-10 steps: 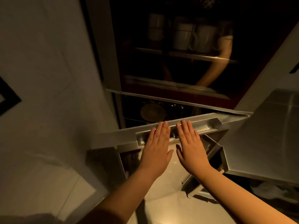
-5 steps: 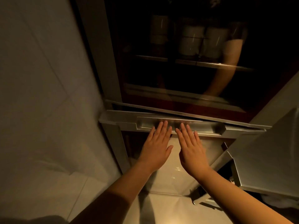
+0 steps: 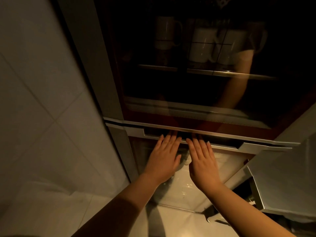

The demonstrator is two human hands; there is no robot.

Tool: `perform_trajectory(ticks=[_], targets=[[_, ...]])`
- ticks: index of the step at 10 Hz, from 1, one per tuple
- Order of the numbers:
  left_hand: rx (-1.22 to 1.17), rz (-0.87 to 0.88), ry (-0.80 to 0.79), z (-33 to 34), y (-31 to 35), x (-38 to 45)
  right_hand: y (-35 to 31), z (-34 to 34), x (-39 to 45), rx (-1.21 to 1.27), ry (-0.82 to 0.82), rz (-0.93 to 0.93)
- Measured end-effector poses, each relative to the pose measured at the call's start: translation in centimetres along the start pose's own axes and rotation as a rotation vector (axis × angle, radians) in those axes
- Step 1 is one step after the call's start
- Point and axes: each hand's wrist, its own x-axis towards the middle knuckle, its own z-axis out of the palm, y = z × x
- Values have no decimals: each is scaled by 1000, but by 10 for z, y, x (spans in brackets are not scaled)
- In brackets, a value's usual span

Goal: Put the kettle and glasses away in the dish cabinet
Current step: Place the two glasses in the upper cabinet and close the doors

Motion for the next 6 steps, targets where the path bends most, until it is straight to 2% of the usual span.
perform_trajectory(ticks=[3,4,6], targets=[[8,-64,-34,-10,10,0,2,0,1,73,38,-33],[23,-140,-56,-16,22,-1,7,-5,1,103,49,-73],[7,-395,-88,-25,66,-11,32,-18,-3,126,52,-288]])
